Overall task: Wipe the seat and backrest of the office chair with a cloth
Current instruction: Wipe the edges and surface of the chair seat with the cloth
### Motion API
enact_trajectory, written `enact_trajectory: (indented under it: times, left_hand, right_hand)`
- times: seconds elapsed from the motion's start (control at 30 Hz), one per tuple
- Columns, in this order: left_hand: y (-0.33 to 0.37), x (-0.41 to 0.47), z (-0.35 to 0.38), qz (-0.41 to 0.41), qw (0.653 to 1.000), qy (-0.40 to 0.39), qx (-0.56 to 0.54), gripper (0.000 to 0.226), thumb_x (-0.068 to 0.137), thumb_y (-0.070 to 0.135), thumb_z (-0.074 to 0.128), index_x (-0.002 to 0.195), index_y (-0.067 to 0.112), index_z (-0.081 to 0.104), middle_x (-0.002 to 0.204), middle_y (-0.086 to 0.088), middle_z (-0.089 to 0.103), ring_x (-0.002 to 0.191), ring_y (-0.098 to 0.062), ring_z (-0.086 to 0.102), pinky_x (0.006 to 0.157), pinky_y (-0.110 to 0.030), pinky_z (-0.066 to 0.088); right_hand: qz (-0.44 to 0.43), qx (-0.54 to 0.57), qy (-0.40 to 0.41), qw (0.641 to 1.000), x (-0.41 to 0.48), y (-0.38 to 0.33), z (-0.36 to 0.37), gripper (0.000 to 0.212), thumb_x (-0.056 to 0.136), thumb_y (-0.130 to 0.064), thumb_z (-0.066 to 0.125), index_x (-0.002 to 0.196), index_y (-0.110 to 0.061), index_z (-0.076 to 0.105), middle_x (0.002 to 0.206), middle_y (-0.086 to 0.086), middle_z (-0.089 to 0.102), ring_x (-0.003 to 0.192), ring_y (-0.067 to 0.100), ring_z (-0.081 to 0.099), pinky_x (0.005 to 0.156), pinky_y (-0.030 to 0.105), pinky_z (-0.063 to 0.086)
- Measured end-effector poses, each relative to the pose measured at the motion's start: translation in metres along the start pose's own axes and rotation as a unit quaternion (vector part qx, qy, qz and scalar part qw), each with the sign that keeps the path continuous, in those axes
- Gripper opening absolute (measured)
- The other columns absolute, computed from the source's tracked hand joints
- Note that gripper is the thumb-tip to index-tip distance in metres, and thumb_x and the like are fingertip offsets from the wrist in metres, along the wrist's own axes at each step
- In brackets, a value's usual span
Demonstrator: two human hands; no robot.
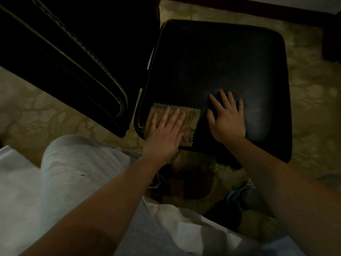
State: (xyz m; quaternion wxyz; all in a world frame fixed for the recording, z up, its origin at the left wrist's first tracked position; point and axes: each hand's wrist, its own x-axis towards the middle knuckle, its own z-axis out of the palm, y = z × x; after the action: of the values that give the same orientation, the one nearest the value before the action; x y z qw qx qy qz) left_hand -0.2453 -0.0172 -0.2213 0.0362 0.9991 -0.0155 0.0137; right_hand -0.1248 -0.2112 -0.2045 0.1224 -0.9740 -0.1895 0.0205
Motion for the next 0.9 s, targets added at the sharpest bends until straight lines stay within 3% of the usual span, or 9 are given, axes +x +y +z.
enact_trajectory:
  times: [0.17, 0.47, 0.6, 0.77, 0.9]
  left_hand:
    - [0.057, 0.004, 0.000, -0.142, 0.989, 0.012, -0.040, 0.061, 0.106, 0.043, 0.011, 0.162, 0.018, 0.016, 0.170, -0.004, 0.012, 0.158, -0.030, 0.008, 0.124, -0.060, 0.006]
    - [-0.002, -0.001, -0.003, 0.031, 0.999, -0.021, -0.012, 0.058, 0.108, 0.041, 0.019, 0.162, 0.020, 0.018, 0.169, -0.004, 0.020, 0.157, -0.026, 0.014, 0.127, -0.052, 0.005]
    - [-0.023, -0.002, -0.007, -0.002, 1.000, -0.030, -0.003, 0.059, 0.108, 0.043, 0.014, 0.162, 0.020, 0.016, 0.170, -0.003, 0.017, 0.157, -0.026, 0.012, 0.127, -0.048, -0.003]
    - [0.014, 0.001, -0.007, -0.142, 0.989, -0.015, -0.039, 0.063, 0.105, 0.045, 0.004, 0.163, 0.020, 0.008, 0.171, -0.002, 0.005, 0.158, -0.026, 0.000, 0.126, -0.055, -0.002]
    - [0.044, 0.004, -0.005, -0.140, 0.989, -0.019, -0.044, 0.062, 0.106, 0.045, 0.008, 0.163, 0.018, 0.006, 0.171, -0.006, 0.006, 0.158, -0.030, 0.001, 0.124, -0.061, 0.006]
  right_hand:
    - [0.007, -0.019, -0.007, 1.000, 0.000, -0.003, 0.001, 0.060, 0.098, -0.051, 0.019, 0.154, -0.028, 0.027, 0.163, 0.006, 0.018, 0.151, 0.025, 0.006, 0.121, 0.050, -0.002]
    - [-0.005, 0.001, 0.003, 1.000, 0.000, 0.003, 0.001, 0.059, 0.098, -0.051, 0.021, 0.152, -0.028, 0.031, 0.162, 0.005, 0.021, 0.151, 0.024, 0.008, 0.122, 0.050, -0.001]
    - [0.001, 0.005, 0.003, 1.000, 0.001, 0.000, 0.001, 0.059, 0.098, -0.051, 0.022, 0.152, -0.029, 0.031, 0.162, 0.004, 0.021, 0.151, 0.023, 0.006, 0.122, 0.050, -0.001]
    - [0.009, -0.012, -0.002, 1.000, 0.000, -0.004, 0.000, 0.059, 0.098, -0.050, 0.021, 0.152, -0.028, 0.030, 0.162, 0.006, 0.020, 0.151, 0.025, 0.007, 0.122, 0.051, 0.000]
    - [0.006, -0.027, -0.001, 1.000, 0.000, -0.003, 0.001, 0.059, 0.099, -0.050, 0.020, 0.153, -0.027, 0.029, 0.162, 0.007, 0.020, 0.151, 0.026, 0.007, 0.121, 0.053, 0.001]
